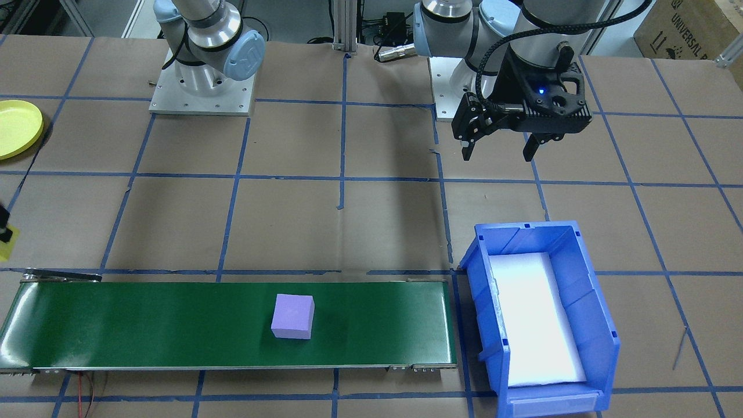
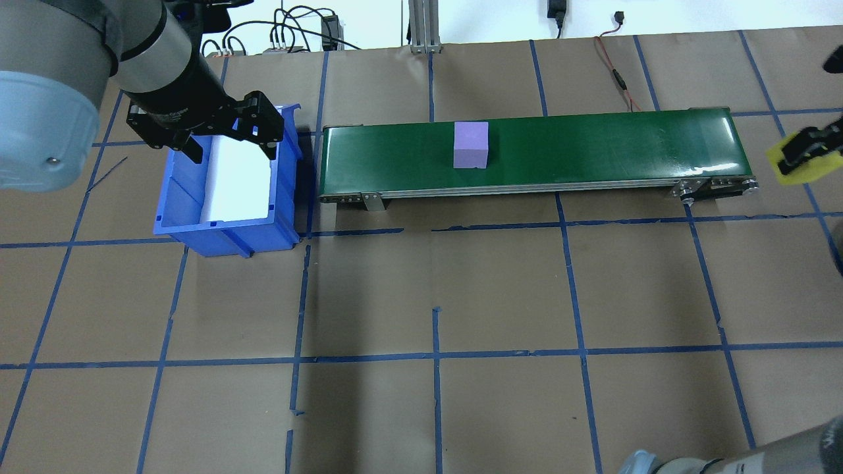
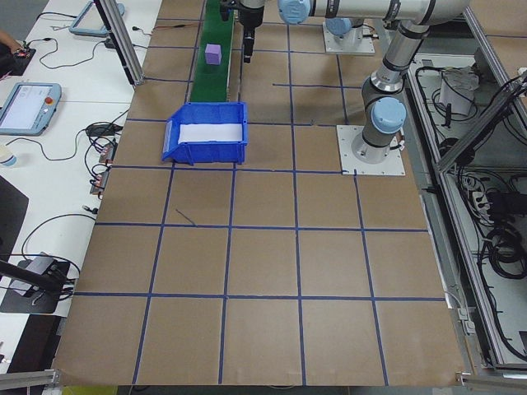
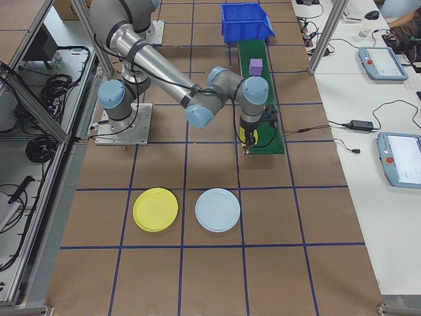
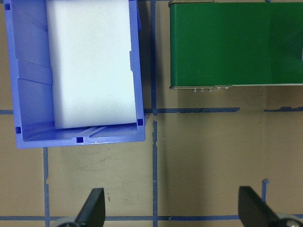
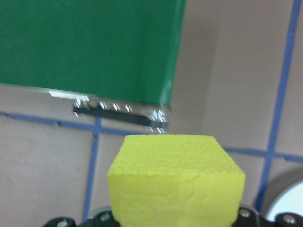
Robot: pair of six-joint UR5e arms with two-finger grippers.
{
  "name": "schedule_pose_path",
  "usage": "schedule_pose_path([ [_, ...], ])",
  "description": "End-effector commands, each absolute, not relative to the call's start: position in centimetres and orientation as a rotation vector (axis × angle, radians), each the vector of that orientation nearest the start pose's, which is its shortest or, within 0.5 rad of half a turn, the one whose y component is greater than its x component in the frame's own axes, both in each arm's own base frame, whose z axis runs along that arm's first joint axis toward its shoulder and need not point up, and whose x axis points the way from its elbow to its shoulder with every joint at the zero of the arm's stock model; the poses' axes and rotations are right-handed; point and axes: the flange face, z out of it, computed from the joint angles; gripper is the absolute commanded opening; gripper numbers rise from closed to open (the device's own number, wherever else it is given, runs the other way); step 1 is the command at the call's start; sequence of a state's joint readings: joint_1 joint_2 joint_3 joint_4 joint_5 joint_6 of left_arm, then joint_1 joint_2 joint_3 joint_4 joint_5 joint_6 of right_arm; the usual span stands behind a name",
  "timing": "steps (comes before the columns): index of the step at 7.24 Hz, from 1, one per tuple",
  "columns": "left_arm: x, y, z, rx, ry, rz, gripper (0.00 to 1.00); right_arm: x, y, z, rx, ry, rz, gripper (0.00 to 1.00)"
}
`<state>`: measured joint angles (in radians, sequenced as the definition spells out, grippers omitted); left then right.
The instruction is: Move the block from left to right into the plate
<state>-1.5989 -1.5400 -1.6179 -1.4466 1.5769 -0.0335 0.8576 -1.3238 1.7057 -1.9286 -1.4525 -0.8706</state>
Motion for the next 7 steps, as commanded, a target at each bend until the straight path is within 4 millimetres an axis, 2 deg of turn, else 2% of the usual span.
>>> schedule_pose_path([
  [1,-14.6,-48.5,49.2,-0.008,3.134,-0.169,1.0,-36.2,-39.9,29.0,-0.189,2.986,-0.048,0.25],
  [2,-14.6,-48.5,49.1,-0.01,3.134,-0.164,1.0,-38.5,-34.5,26.1,-0.143,2.968,0.071,0.25],
  [3,-14.7,-48.4,49.1,-0.008,3.135,-0.161,1.0,-40.2,-30.3,24.0,-0.107,2.994,0.121,0.25],
  [6,-14.7,-48.4,49.0,-0.008,3.133,-0.154,1.0,-44.5,-23.6,23.7,0.05,3.048,0.183,0.28],
  [7,-14.7,-48.4,48.9,-0.005,3.133,-0.152,1.0,-44.5,-23.4,23.0,0.051,3.034,0.194,0.34],
])
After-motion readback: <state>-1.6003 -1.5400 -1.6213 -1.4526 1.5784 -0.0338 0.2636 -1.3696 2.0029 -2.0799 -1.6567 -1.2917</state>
